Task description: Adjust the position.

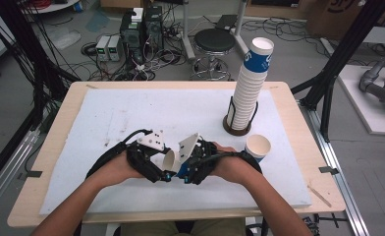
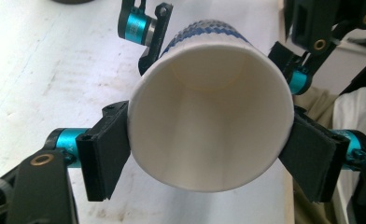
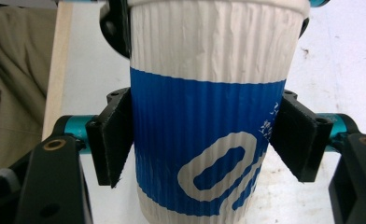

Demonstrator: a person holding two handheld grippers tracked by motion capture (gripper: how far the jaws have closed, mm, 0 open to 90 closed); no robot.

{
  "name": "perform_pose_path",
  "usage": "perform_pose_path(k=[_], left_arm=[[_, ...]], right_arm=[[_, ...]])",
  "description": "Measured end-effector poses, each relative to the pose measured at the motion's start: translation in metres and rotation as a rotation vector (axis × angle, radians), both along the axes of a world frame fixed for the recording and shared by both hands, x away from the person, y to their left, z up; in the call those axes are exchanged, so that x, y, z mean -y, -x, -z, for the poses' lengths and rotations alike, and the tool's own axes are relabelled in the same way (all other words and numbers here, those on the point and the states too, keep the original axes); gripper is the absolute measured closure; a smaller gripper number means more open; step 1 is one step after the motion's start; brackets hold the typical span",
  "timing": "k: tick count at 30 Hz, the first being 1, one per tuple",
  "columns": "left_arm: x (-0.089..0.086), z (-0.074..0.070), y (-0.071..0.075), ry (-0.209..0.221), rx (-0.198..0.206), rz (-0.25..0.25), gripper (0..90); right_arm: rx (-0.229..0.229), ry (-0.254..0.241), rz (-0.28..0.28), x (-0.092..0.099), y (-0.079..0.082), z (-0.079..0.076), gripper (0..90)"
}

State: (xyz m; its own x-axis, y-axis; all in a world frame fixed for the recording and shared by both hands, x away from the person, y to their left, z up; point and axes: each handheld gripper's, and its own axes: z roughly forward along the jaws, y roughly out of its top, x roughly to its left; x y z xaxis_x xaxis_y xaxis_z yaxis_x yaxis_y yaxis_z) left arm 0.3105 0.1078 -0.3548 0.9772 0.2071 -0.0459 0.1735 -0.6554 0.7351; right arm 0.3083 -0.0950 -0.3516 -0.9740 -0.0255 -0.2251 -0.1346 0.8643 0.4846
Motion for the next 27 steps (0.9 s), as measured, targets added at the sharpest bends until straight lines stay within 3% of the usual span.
perform_pose_path(k=[5, 13, 19, 23, 27], left_arm=[[-0.011, -0.003, 0.001, 0.055, 0.014, -0.007, 20.4], [-0.051, -0.003, -0.002, 0.254, 0.024, -0.164, 19.7], [-0.075, -0.001, -0.003, 0.407, 0.054, -0.275, 19.1], [-0.085, 0.004, -0.001, 0.493, 0.071, -0.317, 18.3], [-0.090, 0.008, 0.001, 0.537, 0.086, -0.345, 18.3]], right_arm=[[-0.006, -0.015, 0.010, 0.008, -0.001, 0.002, 28.2], [-0.023, -0.086, 0.031, 0.030, -0.001, 0.006, 28.1], [-0.033, -0.168, 0.043, 0.041, -0.001, 0.011, 28.1], [-0.041, -0.228, 0.068, 0.047, 0.000, 0.015, 28.1], [-0.032, -0.313, 0.097, 0.053, 0.000, 0.017, 28.1]])
